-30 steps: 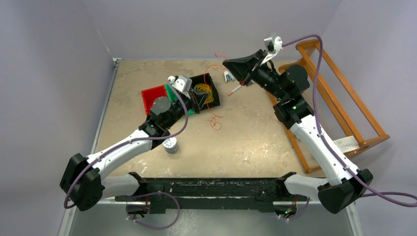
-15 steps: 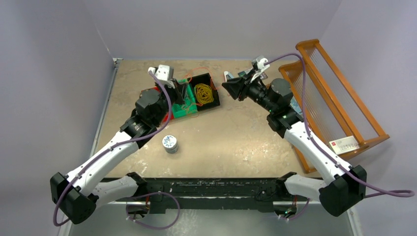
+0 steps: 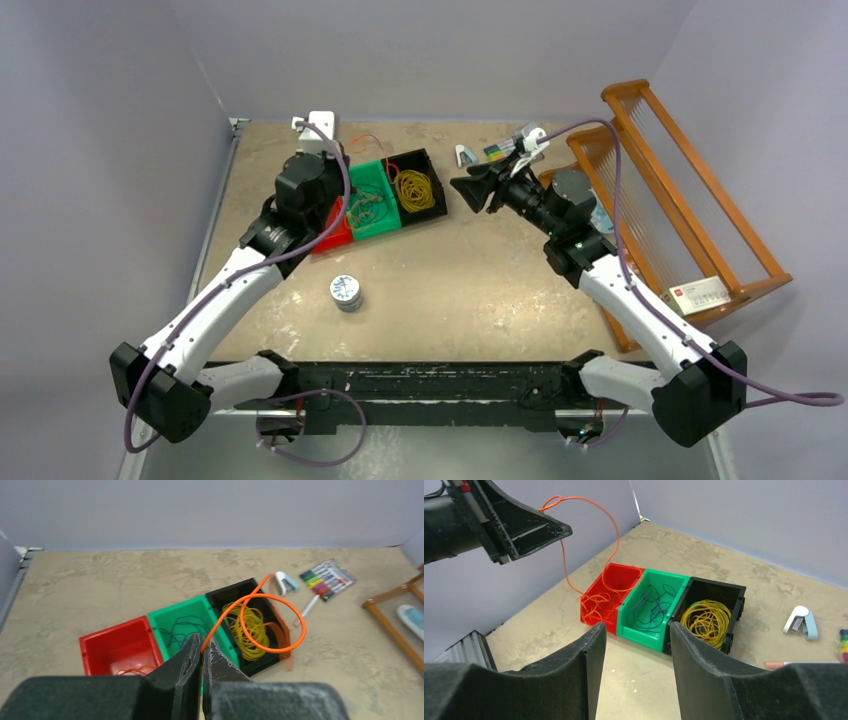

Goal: Untangle the cables

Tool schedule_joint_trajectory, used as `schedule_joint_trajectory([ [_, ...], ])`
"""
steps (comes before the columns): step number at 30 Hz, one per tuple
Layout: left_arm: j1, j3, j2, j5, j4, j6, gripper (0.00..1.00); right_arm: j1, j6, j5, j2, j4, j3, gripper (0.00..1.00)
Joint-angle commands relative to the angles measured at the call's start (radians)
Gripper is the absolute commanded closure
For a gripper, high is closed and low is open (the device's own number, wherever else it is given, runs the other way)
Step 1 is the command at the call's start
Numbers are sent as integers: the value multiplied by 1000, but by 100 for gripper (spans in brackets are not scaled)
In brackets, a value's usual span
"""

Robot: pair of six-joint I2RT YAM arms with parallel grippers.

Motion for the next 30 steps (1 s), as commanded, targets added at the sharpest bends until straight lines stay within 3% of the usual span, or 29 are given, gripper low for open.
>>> schedule_joint_trajectory([
  [1, 24, 48, 36, -114, -11, 51, 100, -5, -19, -3, -17, 66, -12, 47],
  [8, 108, 49, 88, -158, 12, 69, 100, -4, -16, -53, 1, 74, -19, 47],
  [22, 337, 28, 161, -25, 117, 4, 100, -5, -7, -85, 11, 81, -30, 46],
  [30, 355, 1, 228, -27, 164, -16, 100, -4, -5, -98, 18, 80, -33, 46],
])
